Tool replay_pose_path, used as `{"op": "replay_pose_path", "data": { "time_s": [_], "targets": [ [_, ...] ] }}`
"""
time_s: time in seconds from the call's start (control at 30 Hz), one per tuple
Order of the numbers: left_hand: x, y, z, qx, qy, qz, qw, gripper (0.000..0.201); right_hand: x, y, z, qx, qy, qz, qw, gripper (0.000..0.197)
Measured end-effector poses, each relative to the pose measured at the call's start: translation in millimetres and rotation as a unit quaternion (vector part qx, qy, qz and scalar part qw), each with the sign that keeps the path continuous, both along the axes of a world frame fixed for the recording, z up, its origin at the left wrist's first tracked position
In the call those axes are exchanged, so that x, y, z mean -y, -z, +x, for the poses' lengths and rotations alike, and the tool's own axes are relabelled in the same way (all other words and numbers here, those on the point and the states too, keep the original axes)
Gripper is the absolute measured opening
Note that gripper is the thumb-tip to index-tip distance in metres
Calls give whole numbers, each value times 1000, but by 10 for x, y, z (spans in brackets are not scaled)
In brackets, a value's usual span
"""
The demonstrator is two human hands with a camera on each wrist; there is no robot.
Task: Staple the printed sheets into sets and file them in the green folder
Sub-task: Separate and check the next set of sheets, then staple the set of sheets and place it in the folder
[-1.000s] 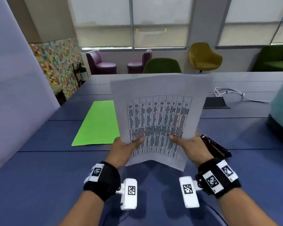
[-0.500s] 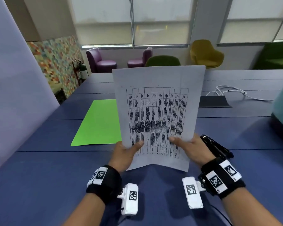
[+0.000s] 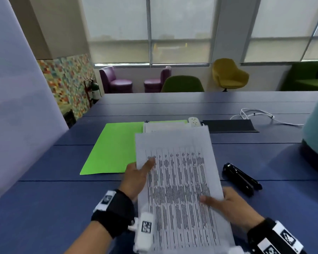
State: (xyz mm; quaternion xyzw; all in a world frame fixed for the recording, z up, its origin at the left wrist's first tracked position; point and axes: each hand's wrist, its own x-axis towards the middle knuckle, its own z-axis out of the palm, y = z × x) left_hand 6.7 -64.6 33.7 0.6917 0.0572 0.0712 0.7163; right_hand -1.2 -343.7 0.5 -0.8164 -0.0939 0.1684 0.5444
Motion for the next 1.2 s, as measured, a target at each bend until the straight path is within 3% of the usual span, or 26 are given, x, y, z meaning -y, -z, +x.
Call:
{"op": "replay_pose_path", "data": {
  "time_s": [0.07,0.1,0.17,0.27,0.33,0.4,0.47,0.57,0.67,0.73,0.8,0.93,1.1,1.2],
  "targets": [
    [66,349,-146,-30,2,-2,1000,23,122,-156,99,83,124,9,989,27],
    [93,511,-208,-49,11,-8,999,32,206,-225,197,140,205,-33,968,19],
    [151,687,-310,-82,30,-22,996,29,387,-294,421,195,274,-204,919,26],
    [222,757,-361,-97,62,-20,993,19,541,-197,688,94,156,-450,874,55],
    [244,754,-376,-99,69,-16,993,25,548,-156,791,47,96,-524,845,51],
    [233,787,-368,-105,65,-6,992,44,522,-172,896,15,108,-537,836,48],
    [233,810,-379,-101,66,-4,993,49,460,-235,989,-22,146,-484,863,47],
    [247,813,-367,-98,69,-9,993,39,328,-420,1182,-37,256,-222,940,29],
    [254,803,-348,-103,84,13,991,32,-49,-683,1286,-84,306,76,945,16],
    [260,786,-365,-100,97,19,990,31,-418,-858,1261,-109,258,168,945,6],
    [270,756,-381,-93,104,31,990,29,-812,-959,1197,-98,214,135,963,4],
    [288,690,-407,-82,119,54,988,28,-1274,-844,1144,-93,150,58,983,22],
    [272,725,-403,-96,132,59,985,34,-1426,-833,1018,-153,84,-11,985,19],
    [292,751,-393,-104,122,38,986,43,-1421,-886,1011,-135,58,-52,988,22]
  ]
}}
